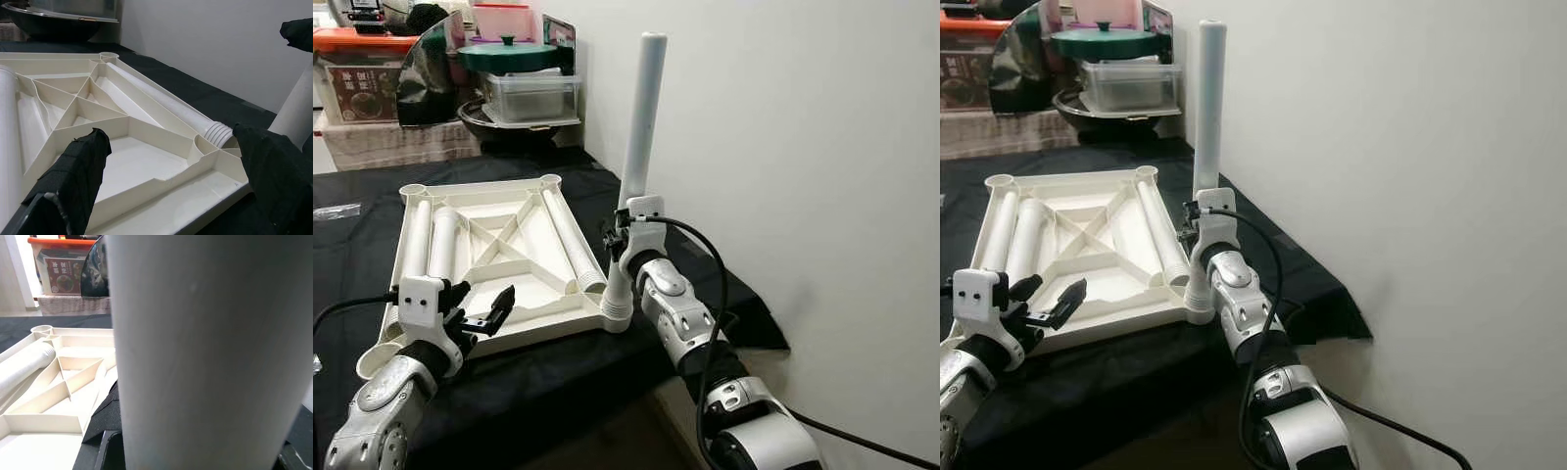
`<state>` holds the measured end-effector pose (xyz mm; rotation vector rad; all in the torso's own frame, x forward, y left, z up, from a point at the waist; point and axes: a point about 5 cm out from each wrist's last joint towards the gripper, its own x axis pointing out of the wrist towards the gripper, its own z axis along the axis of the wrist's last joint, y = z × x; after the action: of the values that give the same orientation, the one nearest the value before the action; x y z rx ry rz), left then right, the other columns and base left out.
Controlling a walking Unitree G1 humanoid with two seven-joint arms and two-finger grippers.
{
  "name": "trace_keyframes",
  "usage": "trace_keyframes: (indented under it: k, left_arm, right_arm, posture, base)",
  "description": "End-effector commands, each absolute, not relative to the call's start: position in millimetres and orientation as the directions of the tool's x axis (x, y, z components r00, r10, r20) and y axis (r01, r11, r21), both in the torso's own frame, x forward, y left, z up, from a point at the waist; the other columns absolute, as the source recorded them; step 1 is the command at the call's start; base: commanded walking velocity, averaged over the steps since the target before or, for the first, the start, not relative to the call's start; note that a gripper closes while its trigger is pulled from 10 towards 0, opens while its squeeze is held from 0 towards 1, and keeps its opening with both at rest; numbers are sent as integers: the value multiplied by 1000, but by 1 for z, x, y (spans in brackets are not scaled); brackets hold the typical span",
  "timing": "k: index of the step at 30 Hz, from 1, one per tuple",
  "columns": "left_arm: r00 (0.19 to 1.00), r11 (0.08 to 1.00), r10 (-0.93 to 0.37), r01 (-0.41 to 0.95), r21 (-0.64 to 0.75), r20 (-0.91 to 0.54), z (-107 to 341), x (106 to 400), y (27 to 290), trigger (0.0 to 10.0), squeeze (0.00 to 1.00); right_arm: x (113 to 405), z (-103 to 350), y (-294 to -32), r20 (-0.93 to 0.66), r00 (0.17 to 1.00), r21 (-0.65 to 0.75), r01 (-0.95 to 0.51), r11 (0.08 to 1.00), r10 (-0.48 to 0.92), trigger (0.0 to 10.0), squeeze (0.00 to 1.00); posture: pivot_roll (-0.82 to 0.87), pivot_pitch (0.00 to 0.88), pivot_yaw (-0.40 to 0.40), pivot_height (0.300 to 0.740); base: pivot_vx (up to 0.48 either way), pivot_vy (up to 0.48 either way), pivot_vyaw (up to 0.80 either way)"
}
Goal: Building children table
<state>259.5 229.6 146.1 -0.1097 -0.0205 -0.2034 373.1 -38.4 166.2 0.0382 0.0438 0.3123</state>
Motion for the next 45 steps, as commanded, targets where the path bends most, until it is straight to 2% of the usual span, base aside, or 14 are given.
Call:
trace_keyframes:
  k: [1, 28, 37, 45]
  left_arm:
    - [980, 974, -200, 200, -106, 19, 142, 260, 230, 10000, 0]
    - [979, 974, -205, 205, -101, 10, 140, 262, 229, 10000, 0]
    - [978, 973, -209, 209, -97, 12, 140, 264, 229, 10000, 0]
    - [978, 973, -210, 210, -93, 10, 139, 265, 228, 10000, 0]
  right_arm:
    - [360, 108, -49, -307, 911, 37, -277, 960, 274, 10000, 0]
    - [363, 132, -56, -272, 918, 77, -279, 957, 289, 10000, 0]
    - [375, 173, -58, -158, 936, 69, -306, 949, 314, 10000, 0]
    - [372, 172, -58, -158, 934, 58, -314, 948, 320, 10000, 0]
  posture:
    - [74, 0, -96, 740]
    - [59, 0, -85, 740]
    - [55, 0, -79, 740]
    - [55, 0, -79, 740]
  base:
    - [0, 0, 0]
    - [0, 0, 0]
    - [0, 0, 0]
    - [0, 0, 0]
